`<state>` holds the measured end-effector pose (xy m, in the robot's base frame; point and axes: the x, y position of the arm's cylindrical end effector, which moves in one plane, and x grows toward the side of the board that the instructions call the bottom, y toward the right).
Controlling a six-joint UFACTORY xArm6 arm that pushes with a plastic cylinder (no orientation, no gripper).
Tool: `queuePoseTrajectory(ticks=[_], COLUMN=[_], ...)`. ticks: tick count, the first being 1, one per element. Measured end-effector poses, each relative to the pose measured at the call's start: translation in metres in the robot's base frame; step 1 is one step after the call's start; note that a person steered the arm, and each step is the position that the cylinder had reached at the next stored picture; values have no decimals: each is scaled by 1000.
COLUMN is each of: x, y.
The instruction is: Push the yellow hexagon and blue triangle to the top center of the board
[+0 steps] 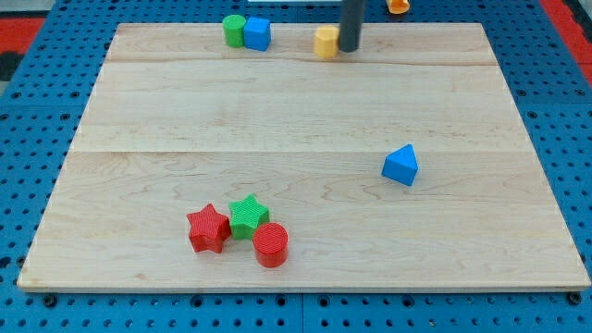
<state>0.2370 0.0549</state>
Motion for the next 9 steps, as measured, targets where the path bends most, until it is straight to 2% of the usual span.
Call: queuePoseTrajectory(ticks=[1, 2, 5, 6, 7, 8, 9], x=[-2, -7, -2, 51, 145, 209, 252], y=[-17, 8, -60, -2, 78, 138, 122])
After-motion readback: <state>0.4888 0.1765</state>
